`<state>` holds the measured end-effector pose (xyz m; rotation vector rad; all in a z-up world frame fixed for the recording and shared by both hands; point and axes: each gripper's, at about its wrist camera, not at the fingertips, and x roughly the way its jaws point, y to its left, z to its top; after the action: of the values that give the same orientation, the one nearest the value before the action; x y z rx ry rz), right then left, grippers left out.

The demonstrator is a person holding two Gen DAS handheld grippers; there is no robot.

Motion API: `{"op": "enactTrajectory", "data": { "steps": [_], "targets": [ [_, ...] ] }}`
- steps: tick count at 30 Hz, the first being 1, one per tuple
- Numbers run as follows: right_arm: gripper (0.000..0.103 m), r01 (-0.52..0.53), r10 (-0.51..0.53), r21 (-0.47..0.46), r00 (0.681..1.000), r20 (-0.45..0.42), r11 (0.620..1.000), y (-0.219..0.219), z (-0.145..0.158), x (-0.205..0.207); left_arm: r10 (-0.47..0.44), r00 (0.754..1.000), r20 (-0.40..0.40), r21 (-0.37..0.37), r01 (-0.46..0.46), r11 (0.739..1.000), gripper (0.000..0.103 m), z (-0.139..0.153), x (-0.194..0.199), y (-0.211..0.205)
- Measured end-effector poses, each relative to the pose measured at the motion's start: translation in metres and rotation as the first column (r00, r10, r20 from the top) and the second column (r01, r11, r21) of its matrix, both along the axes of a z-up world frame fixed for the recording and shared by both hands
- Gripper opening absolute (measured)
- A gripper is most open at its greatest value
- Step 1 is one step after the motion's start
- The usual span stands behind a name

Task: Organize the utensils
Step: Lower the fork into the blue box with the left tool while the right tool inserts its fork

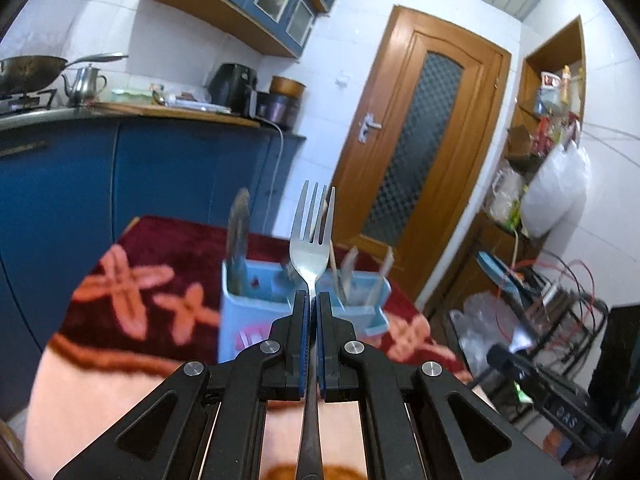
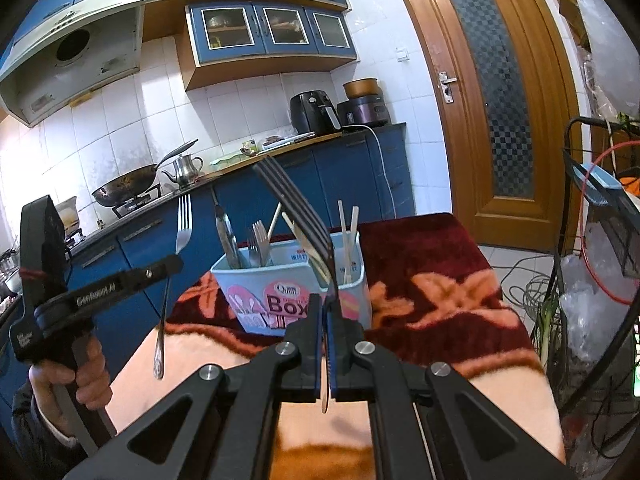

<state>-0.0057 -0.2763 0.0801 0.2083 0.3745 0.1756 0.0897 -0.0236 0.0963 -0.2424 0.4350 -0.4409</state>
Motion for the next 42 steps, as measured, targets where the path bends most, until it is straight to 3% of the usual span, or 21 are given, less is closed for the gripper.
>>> {"op": "enactTrajectory", "data": {
  "steps": [6, 16, 27, 33, 42],
  "targets": [
    [0.004, -0.009, 0.01, -0.031, 1.0, 0.023, 0.999, 0.003, 0.016, 0.02, 0.095, 0.99, 0.099, -0.033, -0.092, 0.995, 0.003, 0.022, 0.025, 0.006],
    [0.004, 0.024, -0.014, -0.104, 0.995, 0.094, 0.994, 0.005, 0.045, 0.051, 0.227, 0.942, 0.246, -0.068, -0.217, 0.974, 0.003, 0.034, 0.067, -0.009],
    [0.004, 0.034, -0.027, -0.133, 0.998, 0.05, 0.991, 0.008, 0.036, 0.108, 0.342, 0.907, 0.248, -0.064, -0.337, 0.94, 0.003, -0.008, 0.086, -0.016],
    [0.004, 0.032, -0.03, -0.126, 0.999, 0.015, 0.992, 0.009, 0.029, 0.124, 0.327, 0.909, 0.257, -0.092, -0.314, 0.945, 0.003, -0.003, 0.086, -0.015],
    [0.004, 0.023, -0.017, -0.091, 0.998, 0.065, 0.996, 0.008, 0.036, 0.131, 0.357, 0.893, 0.275, -0.096, -0.344, 0.934, 0.003, -0.004, 0.095, -0.022]
  ]
}}
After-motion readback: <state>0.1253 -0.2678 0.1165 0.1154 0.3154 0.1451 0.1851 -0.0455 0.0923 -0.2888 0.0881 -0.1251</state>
